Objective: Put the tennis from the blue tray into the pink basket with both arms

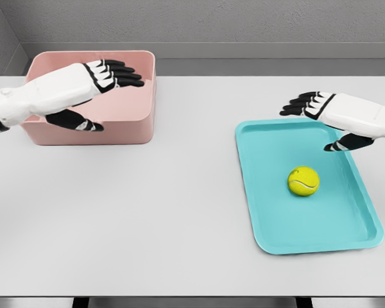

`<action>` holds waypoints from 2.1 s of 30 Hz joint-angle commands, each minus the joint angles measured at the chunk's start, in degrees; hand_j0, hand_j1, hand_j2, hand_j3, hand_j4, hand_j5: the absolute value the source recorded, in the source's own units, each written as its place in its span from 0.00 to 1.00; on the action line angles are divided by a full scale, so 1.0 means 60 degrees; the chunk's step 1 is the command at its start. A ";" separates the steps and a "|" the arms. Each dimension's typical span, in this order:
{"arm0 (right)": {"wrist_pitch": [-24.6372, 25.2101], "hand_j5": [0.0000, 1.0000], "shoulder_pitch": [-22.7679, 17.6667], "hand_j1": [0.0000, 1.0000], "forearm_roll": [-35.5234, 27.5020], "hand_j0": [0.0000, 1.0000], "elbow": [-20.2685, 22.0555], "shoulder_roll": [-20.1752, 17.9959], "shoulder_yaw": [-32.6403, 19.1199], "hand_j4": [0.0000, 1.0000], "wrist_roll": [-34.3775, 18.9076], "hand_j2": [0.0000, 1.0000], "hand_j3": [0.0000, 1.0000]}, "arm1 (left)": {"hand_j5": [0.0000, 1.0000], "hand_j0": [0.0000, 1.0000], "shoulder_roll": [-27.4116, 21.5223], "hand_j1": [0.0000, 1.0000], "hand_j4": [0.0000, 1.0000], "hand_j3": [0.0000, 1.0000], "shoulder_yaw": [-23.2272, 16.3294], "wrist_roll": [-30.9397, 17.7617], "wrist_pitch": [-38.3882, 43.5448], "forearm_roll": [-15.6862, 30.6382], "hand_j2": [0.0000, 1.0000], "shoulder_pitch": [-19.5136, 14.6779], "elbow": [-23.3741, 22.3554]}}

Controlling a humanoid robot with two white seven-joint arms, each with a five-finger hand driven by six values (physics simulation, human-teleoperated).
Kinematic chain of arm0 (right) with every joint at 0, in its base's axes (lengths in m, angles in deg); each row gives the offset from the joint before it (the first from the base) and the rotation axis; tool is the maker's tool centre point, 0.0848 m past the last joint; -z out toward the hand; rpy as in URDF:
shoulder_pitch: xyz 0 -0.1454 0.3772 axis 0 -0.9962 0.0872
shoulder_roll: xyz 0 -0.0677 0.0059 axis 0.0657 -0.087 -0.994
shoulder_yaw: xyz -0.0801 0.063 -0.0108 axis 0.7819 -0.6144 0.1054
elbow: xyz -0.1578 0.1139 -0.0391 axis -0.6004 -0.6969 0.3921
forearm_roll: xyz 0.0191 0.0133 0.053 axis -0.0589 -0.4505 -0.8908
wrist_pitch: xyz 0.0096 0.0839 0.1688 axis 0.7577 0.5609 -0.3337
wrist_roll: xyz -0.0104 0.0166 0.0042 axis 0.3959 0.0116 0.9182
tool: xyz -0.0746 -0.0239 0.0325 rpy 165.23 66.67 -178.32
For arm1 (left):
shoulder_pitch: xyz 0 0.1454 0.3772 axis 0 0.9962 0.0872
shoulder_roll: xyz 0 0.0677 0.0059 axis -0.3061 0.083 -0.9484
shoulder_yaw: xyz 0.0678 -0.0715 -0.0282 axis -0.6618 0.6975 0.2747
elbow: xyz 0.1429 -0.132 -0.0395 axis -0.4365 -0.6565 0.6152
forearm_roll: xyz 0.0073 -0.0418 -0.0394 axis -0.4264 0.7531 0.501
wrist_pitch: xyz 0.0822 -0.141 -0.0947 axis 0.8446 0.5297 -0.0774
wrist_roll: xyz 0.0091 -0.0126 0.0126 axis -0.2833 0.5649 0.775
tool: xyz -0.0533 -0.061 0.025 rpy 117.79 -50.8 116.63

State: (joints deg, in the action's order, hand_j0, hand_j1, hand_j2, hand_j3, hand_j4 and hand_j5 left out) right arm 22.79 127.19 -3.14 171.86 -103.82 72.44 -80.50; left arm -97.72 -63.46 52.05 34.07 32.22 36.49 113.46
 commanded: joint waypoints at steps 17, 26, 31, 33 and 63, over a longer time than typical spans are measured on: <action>0.0008 1.00 -0.0659 1.00 -0.0020 1.00 0.0604 0.0004 -0.0061 1.00 -0.1897 1.00 1.00 | 1.00 1.00 -0.0703 1.00 1.00 1.00 -0.0228 -0.0195 0.0014 0.0272 1.00 0.0864 0.0146; 0.0008 1.00 -0.0820 1.00 0.0273 1.00 -0.0363 0.0166 -0.0075 1.00 -0.2176 1.00 1.00 | 1.00 1.00 -0.0732 1.00 1.00 1.00 -0.0243 -0.0283 0.0014 0.0272 1.00 0.0937 0.0132; 0.0008 1.00 -0.0835 1.00 0.0361 1.00 -0.0305 0.0546 -0.0075 1.00 -0.2234 1.00 1.00 | 1.00 1.00 -0.0762 1.00 1.00 1.00 -0.0184 -0.0283 0.0014 0.0038 1.00 0.0937 0.0161; 0.0008 1.00 -0.0820 1.00 0.0361 1.00 -0.0275 0.0605 -0.0075 1.00 -0.2234 1.00 1.00 | 1.00 1.00 -0.0762 1.00 1.00 1.00 -0.0199 -0.0283 0.0014 0.0052 1.00 0.0952 0.0161; 0.0008 1.00 -0.1186 1.00 0.0507 1.00 -0.0246 0.0605 -0.0148 1.00 -0.2307 1.00 1.00 | 1.00 1.00 -0.0644 1.00 1.00 1.00 -0.0023 -0.0547 0.0014 0.0023 1.00 0.1084 0.0161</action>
State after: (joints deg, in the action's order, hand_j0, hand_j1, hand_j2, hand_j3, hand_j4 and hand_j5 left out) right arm 22.74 120.07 0.25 170.46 -100.26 71.60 -94.29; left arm -101.54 -63.60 48.73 34.05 31.88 42.99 114.44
